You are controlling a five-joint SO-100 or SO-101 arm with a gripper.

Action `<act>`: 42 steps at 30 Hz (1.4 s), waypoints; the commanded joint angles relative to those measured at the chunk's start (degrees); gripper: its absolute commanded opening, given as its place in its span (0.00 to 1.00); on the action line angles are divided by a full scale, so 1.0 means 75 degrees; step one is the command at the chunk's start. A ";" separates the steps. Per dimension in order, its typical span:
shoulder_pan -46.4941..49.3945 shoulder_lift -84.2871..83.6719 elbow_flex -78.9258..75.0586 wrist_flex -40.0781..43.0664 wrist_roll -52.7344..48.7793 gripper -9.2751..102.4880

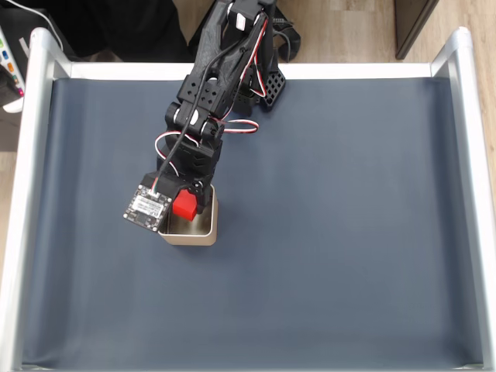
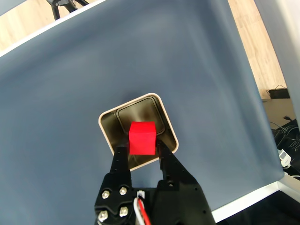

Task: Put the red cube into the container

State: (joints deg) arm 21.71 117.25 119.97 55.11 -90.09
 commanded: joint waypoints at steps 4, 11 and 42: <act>0.0000 0.0387 -0.0012 -0.0117 0.0141 0.24; 0.0000 0.0398 0.0023 -0.0246 0.0258 0.28; -0.1816 0.3199 0.0668 -0.0621 0.0516 0.08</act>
State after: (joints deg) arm 9.93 137.90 124.45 50.36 -86.57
